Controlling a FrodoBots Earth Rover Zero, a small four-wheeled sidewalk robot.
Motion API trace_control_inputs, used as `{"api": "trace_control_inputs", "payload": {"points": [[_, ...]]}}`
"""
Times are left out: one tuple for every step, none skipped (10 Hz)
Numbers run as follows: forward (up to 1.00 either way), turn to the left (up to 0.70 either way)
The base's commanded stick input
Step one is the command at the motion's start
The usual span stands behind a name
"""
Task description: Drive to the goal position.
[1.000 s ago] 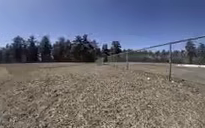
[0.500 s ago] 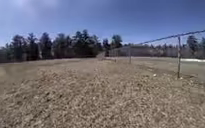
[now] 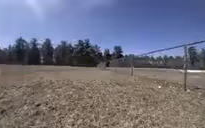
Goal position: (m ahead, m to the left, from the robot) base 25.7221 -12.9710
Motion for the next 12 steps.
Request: {"api": "trace_control_inputs", "payload": {"points": [[0.70,0.00],[0.70,0.00],[0.70,0.00],[0.70,0.00],[0.70,0.00],[0.70,0.00],[0.70,0.00],[0.70,0.00],[0.70,-0.02],[0.70,-0.15],[0.70,-0.35],[0.70,-0.23]]}}
